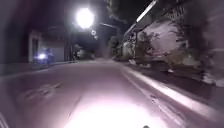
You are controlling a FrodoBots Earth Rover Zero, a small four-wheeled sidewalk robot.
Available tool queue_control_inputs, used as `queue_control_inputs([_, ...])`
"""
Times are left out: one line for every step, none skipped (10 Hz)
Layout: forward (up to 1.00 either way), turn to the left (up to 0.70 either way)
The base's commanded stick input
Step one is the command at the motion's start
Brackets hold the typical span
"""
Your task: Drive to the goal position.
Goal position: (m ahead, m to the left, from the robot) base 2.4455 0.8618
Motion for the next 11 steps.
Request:
queue_control_inputs([0.7,0.27])
queue_control_inputs([0.7,0.23])
queue_control_inputs([0.7,0.19])
queue_control_inputs([0.7,0.15])
queue_control_inputs([0.7,0.11])
queue_control_inputs([0.7,0.06])
queue_control_inputs([0.7,0.02])
queue_control_inputs([0.7,0.0])
queue_control_inputs([0.7,0.0])
queue_control_inputs([0.7,0.0])
queue_control_inputs([0.7,0.0])
